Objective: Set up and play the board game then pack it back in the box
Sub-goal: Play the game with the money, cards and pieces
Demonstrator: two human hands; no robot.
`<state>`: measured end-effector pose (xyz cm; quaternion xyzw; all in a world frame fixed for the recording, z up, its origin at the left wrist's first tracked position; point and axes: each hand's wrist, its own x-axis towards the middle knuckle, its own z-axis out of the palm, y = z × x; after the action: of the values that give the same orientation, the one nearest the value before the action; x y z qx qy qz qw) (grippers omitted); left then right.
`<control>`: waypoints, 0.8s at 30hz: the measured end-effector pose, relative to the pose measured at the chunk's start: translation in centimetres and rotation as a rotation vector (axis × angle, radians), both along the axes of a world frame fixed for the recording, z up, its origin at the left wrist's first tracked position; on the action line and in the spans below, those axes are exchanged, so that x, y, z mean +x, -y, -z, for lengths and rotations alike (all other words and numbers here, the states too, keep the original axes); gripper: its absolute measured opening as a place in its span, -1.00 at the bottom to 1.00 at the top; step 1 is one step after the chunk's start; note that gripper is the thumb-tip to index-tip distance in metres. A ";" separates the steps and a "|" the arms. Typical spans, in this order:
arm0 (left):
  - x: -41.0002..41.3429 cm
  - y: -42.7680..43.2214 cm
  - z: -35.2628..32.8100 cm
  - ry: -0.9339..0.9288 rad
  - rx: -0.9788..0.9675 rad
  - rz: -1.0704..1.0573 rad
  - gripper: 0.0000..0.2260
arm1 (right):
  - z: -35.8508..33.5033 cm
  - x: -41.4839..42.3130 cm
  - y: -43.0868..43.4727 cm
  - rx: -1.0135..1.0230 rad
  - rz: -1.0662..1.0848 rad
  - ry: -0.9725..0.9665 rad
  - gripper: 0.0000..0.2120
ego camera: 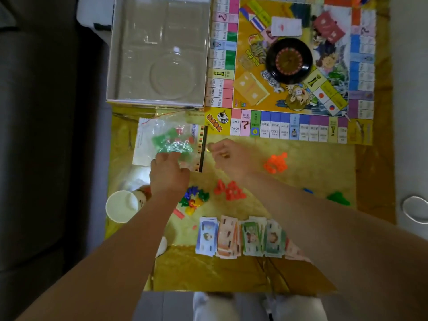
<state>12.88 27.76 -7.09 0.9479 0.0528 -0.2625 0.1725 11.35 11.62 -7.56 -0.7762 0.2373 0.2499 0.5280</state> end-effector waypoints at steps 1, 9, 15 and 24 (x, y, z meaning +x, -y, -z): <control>-0.1 0.5 -0.2 0.062 0.024 -0.008 -0.60 | -0.1 -0.3 1.3 -0.017 0.024 0.000 -0.84; -1.8 10.7 -0.6 0.111 -0.242 0.241 -0.65 | 0.1 -5.3 12.9 -0.377 0.004 -0.046 -0.60; -4.4 17.4 2.2 -0.062 -0.174 0.326 -0.50 | 2.1 -7.8 16.7 -0.480 -0.142 -0.079 -0.41; -4.8 20.7 5.4 -0.039 -0.139 0.230 -0.54 | 4.8 -7.0 16.9 -0.400 -0.110 -0.069 -0.47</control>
<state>8.13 7.03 -12.51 0.9281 -0.0714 -0.3021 0.2056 4.31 -5.25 -12.35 -0.8683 0.2575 0.2525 0.3405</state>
